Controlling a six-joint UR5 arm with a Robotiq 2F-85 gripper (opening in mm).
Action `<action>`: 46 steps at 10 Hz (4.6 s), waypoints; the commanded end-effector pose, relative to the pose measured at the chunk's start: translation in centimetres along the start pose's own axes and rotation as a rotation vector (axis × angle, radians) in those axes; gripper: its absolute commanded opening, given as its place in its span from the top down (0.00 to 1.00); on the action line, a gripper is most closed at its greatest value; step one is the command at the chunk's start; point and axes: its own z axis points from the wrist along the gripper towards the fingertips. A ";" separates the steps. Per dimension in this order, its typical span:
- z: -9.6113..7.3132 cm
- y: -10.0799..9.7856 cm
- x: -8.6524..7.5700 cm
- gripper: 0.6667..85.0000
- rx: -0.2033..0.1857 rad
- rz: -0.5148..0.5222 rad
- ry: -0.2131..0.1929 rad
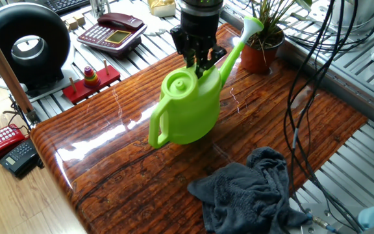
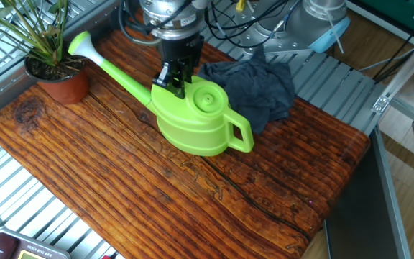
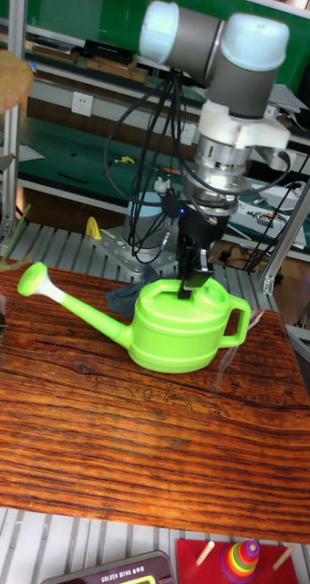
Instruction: Water the plant
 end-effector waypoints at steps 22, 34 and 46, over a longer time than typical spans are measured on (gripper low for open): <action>0.2 1.5 2.9 1.00 0.043 -0.018 -0.145; 0.3 1.6 2.1 1.00 0.069 -0.011 -0.214; 0.7 1.0 5.4 1.00 0.085 0.194 -0.092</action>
